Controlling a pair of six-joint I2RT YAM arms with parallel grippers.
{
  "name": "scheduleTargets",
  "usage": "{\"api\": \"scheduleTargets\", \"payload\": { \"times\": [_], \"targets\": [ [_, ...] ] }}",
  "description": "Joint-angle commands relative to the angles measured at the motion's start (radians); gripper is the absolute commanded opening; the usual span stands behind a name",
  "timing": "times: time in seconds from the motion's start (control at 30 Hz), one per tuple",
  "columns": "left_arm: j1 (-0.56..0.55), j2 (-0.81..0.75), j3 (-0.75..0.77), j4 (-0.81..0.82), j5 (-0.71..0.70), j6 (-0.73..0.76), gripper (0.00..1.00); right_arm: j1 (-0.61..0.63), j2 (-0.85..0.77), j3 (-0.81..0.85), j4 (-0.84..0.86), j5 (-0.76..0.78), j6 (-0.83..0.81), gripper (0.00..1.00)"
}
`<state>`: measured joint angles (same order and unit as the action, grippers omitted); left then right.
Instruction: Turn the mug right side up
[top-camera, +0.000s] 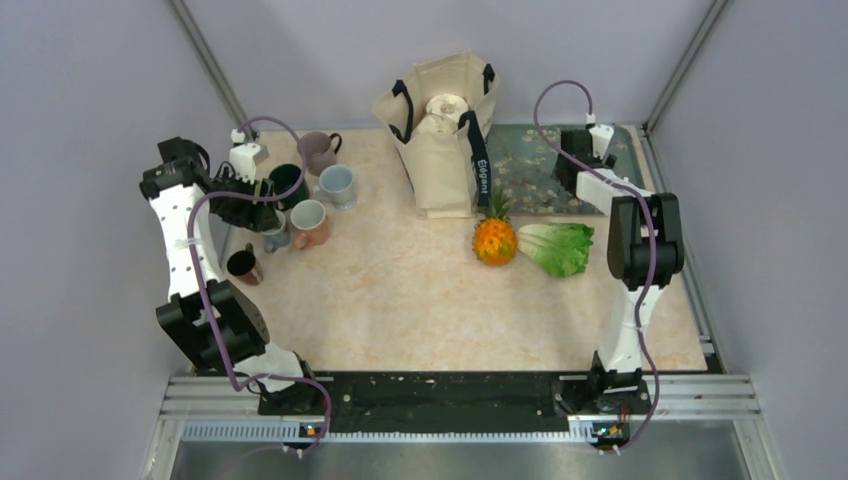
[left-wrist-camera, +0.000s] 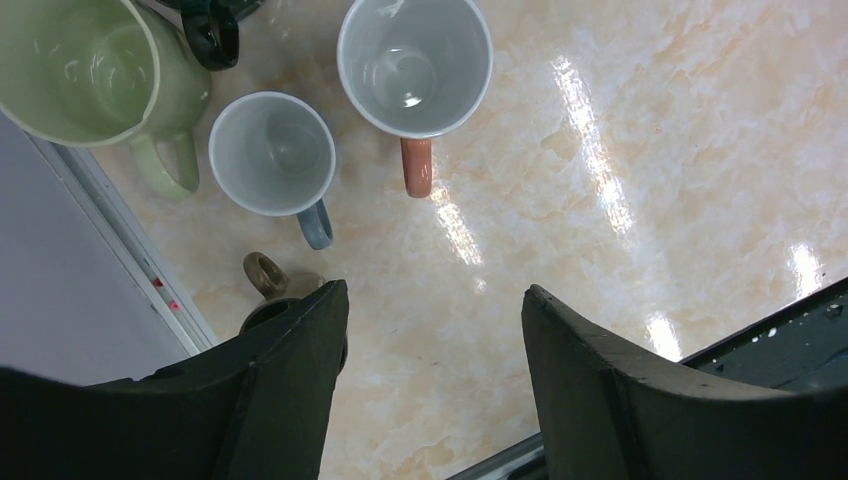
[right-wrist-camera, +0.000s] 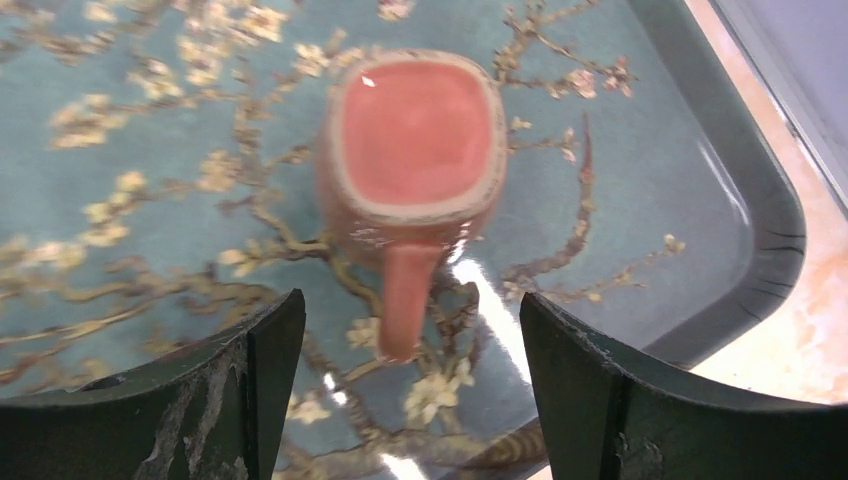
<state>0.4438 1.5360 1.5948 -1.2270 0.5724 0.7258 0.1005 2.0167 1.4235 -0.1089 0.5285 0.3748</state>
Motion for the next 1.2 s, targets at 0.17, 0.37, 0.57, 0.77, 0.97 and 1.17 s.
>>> {"api": "scheduleTargets", "payload": {
  "times": [0.17, 0.37, 0.57, 0.77, 0.97, 1.17],
  "targets": [
    [-0.004, -0.045, 0.035, 0.007, 0.044, -0.019, 0.69, -0.041, 0.101, 0.133, -0.001, 0.048, -0.084, 0.46],
    [-0.013, -0.044, 0.036, 0.008, 0.041, -0.036, 0.69, -0.082, 0.062, 0.101, 0.025, -0.017, -0.089, 0.00],
    [-0.059, -0.028, 0.054, 0.025, 0.080, -0.095, 0.71, -0.084, -0.163, 0.012, 0.124, -0.109, -0.135, 0.00],
    [-0.184, -0.010, 0.150, 0.024, 0.201, -0.169, 0.77, -0.070, -0.500, -0.166, 0.316, -0.396, -0.031, 0.00],
    [-0.326, 0.037, 0.364, 0.079, 0.372, -0.380, 0.83, 0.076, -0.743, -0.222, 0.441, -0.668, 0.096, 0.00],
    [-0.417, -0.017, 0.292, 0.623, 0.568, -0.982, 0.86, 0.243, -0.859, -0.358, 0.766, -0.797, 0.302, 0.00]
  ]
}}
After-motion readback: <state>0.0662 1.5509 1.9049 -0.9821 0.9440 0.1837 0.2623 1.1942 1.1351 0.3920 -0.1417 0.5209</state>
